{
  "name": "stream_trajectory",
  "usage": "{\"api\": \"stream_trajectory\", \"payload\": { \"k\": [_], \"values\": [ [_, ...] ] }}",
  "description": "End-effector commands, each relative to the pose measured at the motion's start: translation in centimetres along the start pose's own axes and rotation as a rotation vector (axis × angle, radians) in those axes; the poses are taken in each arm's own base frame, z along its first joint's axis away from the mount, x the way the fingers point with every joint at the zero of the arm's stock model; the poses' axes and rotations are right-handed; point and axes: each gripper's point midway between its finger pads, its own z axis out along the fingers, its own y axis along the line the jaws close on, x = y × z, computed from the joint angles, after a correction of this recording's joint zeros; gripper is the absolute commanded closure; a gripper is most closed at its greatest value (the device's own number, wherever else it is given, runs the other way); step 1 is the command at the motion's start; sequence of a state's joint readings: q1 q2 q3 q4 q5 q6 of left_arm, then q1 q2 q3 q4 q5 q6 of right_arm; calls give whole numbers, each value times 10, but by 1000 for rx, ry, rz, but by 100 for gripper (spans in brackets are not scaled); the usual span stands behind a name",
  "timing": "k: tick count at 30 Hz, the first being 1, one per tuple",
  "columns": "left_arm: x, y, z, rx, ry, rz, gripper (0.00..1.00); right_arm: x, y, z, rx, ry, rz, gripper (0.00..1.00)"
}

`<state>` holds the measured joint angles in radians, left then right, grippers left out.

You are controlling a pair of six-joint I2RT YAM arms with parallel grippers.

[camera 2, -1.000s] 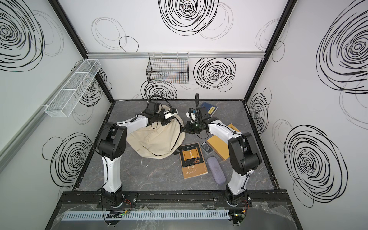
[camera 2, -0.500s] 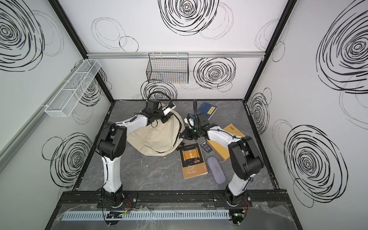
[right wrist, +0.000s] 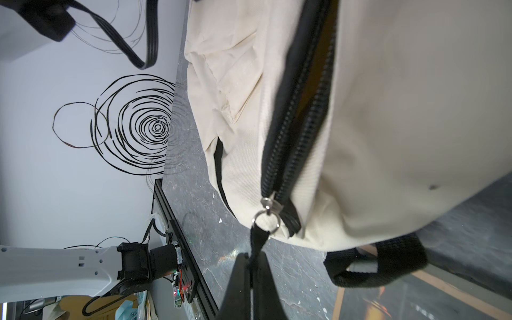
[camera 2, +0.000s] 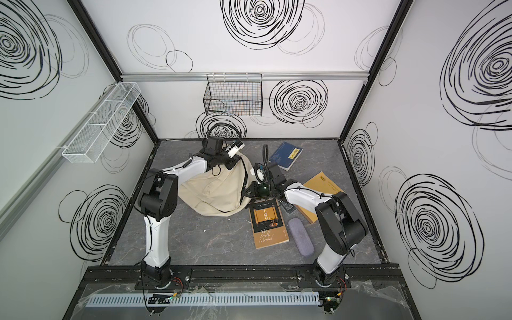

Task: Pack books, pencil case, and school supplies into a backpack
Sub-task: Unzip the student bag at the center of the table.

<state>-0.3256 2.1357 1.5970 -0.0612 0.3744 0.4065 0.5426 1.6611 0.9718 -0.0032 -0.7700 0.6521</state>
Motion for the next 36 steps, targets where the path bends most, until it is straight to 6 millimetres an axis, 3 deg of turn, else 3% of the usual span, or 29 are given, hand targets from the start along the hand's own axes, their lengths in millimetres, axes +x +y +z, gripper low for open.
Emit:
{"api": "stream_trajectory", "payload": {
  "k": [1,2,4,8,13,20,24,32,34,36],
  "values": [
    [-47,24,-33,-66,-139,-58,60,-1,6,-10,-22,2,15,100],
    [-51,23,-41,-58,-153,-97,48,-7,6,-13,-23,-11,13,100],
    [-60,22,-57,-47,-170,-167,36,-18,6,-15,-20,-26,1,100],
    [-70,16,-82,-43,-156,-312,34,-30,9,-15,-24,-28,-23,100],
    [-55,-30,-77,34,-43,-430,33,-33,10,-12,-34,-29,-28,100],
    [-12,-92,-41,212,216,-566,37,-20,0,-9,-23,-8,-28,100],
    [8,-114,-33,243,304,-573,37,-9,-8,-6,-15,2,-26,100],
    [35,-115,-23,192,364,-574,42,1,-11,-1,-17,15,-36,100],
    [38,-113,-22,183,370,-583,52,2,-11,-1,-16,18,-38,100],
    [38,-107,-21,171,363,-613,69,4,-13,-2,-11,19,-36,100]
  ]
}}
